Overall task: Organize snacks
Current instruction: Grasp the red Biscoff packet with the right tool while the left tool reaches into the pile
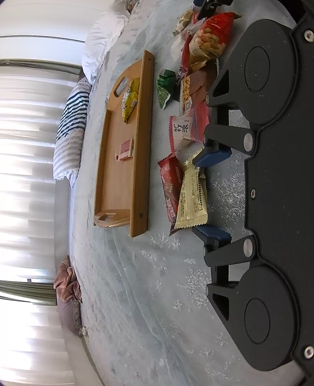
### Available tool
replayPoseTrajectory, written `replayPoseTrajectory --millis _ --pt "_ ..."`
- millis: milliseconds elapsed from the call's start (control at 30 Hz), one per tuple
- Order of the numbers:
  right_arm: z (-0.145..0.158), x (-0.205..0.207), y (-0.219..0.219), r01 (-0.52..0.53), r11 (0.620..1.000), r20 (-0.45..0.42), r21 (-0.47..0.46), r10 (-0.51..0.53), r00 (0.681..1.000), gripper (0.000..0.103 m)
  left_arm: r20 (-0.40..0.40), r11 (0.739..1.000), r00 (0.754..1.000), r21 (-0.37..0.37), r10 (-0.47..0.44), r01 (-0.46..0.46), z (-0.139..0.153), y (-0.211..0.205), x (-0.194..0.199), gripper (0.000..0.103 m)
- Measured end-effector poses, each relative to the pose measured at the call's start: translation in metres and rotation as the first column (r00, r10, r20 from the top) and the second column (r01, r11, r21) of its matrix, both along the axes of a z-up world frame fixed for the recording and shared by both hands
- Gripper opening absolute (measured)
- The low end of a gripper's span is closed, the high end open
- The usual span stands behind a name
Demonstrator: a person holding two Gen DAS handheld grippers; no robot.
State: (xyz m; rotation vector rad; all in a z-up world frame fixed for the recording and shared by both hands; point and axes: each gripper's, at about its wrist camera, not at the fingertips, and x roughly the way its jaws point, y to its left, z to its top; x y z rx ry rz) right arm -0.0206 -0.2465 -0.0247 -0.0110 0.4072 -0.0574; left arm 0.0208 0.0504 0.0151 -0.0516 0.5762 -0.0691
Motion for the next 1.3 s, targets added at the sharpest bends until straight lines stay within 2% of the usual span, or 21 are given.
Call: replayPoseTrajectory --millis 100,200,367,433,500,600,633,667,700,800,867,900,933,1000,1067,1133,1300 --pt "0.001 0.001 0.005 -0.016 1.000 -0.008 0.000 0.016 1.000 0.051 0.010 1.000 1.000 0.007 0.001 -0.001 0.001 -0.004 0.003 0.057" --pt "0.001 0.002 0.009 -0.024 1.000 -0.009 -0.014 0.024 1.000 0.049 0.011 1.000 1.000 0.016 0.004 -0.004 0.000 -0.009 0.007 0.065" --pt "0.000 0.004 0.010 -0.027 0.999 -0.011 -0.017 0.027 1.000 0.050 -0.001 1.000 1.000 0.011 0.013 -0.013 -0.006 -0.015 0.016 0.065" --pt "0.001 0.005 0.010 -0.029 0.999 -0.009 -0.018 0.029 1.000 0.049 0.000 1.000 1.000 -0.007 0.010 -0.010 -0.006 -0.014 0.018 0.051" --pt "0.001 0.007 0.010 -0.031 0.999 -0.006 -0.025 0.030 1.000 0.049 0.003 1.000 1.000 -0.018 0.005 -0.005 -0.003 -0.014 0.017 0.049" --pt "0.003 0.009 0.009 -0.036 0.999 -0.007 -0.023 0.036 0.999 0.040 0.016 1.000 1.000 -0.020 -0.003 0.004 0.001 -0.016 0.013 0.048" --pt "0.005 0.009 0.008 -0.041 0.999 -0.001 -0.017 0.041 0.999 0.038 0.023 1.000 1.000 -0.021 -0.009 0.010 0.003 -0.016 0.011 0.028" --pt "0.007 0.008 0.008 -0.044 0.999 0.006 -0.016 0.044 0.999 0.036 0.029 1.000 1.000 -0.011 -0.010 0.010 0.005 -0.017 0.010 0.018" --pt "0.009 0.008 0.008 -0.041 0.999 0.012 -0.020 0.041 0.999 0.024 0.037 1.000 0.999 0.002 -0.006 0.006 0.008 -0.017 0.009 0.019" --pt "0.014 0.008 0.008 -0.043 0.999 0.028 -0.023 0.043 0.999 0.021 0.034 1.000 0.999 0.004 -0.006 0.006 0.013 -0.017 0.009 0.018" --pt "0.015 0.008 0.007 -0.035 0.999 0.031 -0.029 0.036 0.999 0.022 0.029 1.000 1.000 0.017 -0.011 0.010 0.012 -0.018 0.009 0.019" --pt "0.015 0.008 0.008 -0.033 0.999 0.030 -0.034 0.034 0.999 0.024 0.030 1.000 0.999 0.026 -0.010 0.009 0.010 -0.018 0.009 0.024" --pt "0.015 0.008 0.008 -0.034 0.999 0.027 -0.036 0.035 0.999 0.029 0.031 0.999 0.999 0.036 -0.008 0.007 0.009 -0.019 0.009 0.039" --pt "0.014 0.007 0.008 -0.033 0.999 0.023 -0.038 0.033 0.999 0.032 0.024 0.998 1.000 0.054 -0.017 0.015 0.006 -0.022 0.010 0.057" --pt "0.012 0.006 0.009 -0.035 0.998 0.019 -0.045 0.036 0.999 0.032 0.035 0.997 0.999 0.077 -0.027 0.024 0.004 -0.027 0.008 0.061" --pt "0.009 0.004 0.011 -0.037 0.998 0.011 -0.058 0.038 0.999 0.039 0.036 0.993 0.999 0.109 -0.039 0.035 0.001 -0.032 0.009 0.067" --pt "0.006 0.002 0.012 -0.040 0.997 0.004 -0.071 0.040 0.999 0.046 0.022 0.988 0.999 0.150 -0.035 0.032 -0.007 -0.043 0.017 0.069"
